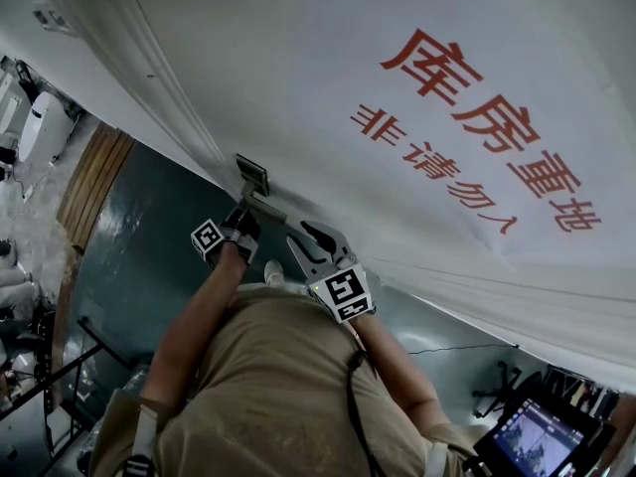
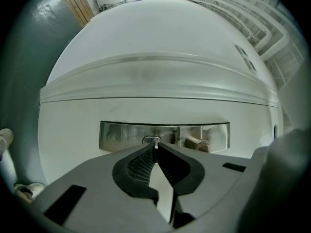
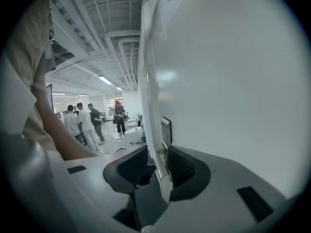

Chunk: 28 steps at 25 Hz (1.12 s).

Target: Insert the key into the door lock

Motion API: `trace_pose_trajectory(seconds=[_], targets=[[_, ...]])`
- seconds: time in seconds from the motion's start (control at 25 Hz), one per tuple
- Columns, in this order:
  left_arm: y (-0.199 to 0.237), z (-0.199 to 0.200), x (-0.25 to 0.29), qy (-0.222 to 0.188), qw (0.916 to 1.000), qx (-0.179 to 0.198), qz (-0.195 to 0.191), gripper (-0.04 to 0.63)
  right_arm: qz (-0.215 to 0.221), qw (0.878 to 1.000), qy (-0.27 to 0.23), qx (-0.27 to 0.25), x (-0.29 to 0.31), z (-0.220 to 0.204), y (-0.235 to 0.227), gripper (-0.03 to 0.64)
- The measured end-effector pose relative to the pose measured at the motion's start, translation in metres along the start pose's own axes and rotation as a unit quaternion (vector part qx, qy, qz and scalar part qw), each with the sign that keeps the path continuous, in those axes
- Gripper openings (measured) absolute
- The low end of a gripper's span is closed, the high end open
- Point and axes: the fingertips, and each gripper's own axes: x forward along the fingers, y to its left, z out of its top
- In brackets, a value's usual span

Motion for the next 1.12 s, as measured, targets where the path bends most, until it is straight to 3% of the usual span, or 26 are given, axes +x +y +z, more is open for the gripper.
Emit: trace_pose_trajectory(seconds=[0.24,0.72,0.96,1.12], targets=[[-0.003,0.000,0.004,-0.008,0.9998,-0.017,-0.010,0.032,0.000,1.000,-0.004,-0.001,-0.001,0.005,0.001,0.135],[0.000,0.000,0.005,0.016,0.9991,0.038,0.012,0.034,0.001,1.000,-0.001,-0.002,0.004,0.004,0.001,0.135],[0.008,0.003,0.008,-0.005,0.9999,0.005,0.010,0.034,0.007,1.000,0.002,-0.006,0.009,0.004,0.004,0.135],[0.007,0.004,0.009,-0.002,1.0000,0.003,0.008,0.034,0.010,1.000,0.004,-0.007,0.012,0.004,0.007,0.135]])
